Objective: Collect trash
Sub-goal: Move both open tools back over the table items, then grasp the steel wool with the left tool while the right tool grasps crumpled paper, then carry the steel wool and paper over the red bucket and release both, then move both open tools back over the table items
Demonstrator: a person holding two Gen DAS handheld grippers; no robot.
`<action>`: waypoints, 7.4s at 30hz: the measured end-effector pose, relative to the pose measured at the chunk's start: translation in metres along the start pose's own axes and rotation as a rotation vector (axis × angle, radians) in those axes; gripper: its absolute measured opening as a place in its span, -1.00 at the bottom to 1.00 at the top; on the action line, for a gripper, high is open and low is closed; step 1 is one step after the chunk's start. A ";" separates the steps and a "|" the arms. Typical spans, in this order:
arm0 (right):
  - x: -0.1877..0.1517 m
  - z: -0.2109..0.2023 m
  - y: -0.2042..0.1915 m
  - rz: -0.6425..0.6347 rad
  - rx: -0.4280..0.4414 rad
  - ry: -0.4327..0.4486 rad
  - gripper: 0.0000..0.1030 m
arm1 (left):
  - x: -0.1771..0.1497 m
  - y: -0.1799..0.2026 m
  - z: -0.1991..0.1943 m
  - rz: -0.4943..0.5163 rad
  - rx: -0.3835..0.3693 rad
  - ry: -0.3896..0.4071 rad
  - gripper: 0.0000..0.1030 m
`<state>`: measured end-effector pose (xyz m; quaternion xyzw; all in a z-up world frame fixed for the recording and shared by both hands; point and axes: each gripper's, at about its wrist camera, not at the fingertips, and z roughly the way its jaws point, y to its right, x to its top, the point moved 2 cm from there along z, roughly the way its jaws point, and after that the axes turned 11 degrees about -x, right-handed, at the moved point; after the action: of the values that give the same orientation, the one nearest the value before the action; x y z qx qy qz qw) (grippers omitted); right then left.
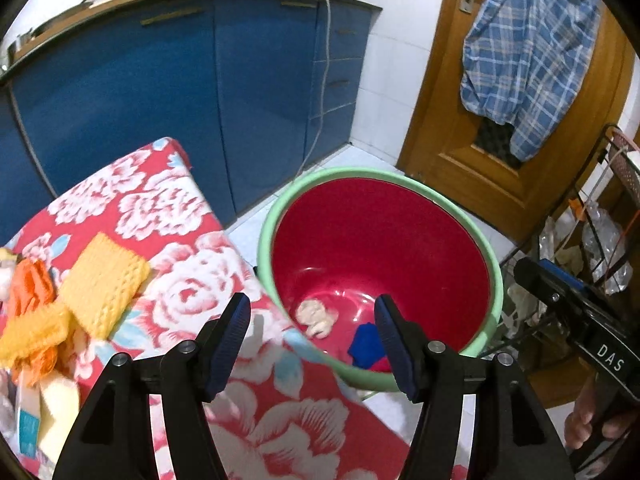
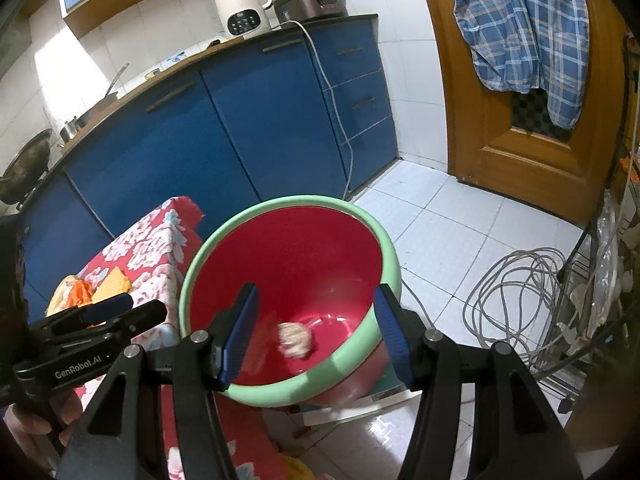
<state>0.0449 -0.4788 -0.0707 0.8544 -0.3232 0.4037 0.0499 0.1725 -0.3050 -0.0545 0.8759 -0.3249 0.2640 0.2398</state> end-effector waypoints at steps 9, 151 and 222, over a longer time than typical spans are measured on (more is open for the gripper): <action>-0.005 -0.028 -0.019 -0.023 0.050 0.018 0.20 | -0.019 -0.023 -0.052 -0.074 0.051 0.054 0.28; -0.041 -0.083 -0.143 -0.177 0.262 0.019 -0.28 | -0.091 -0.098 -0.193 -0.232 0.174 0.256 -0.20; -0.010 -0.018 -0.046 -0.008 0.126 -0.038 0.15 | -0.012 -0.038 -0.073 -0.055 0.107 0.106 0.06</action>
<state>0.0556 -0.4318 -0.0578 0.8646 -0.2946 0.4069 -0.0082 0.1687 -0.2310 -0.0165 0.8810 -0.2729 0.3201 0.2168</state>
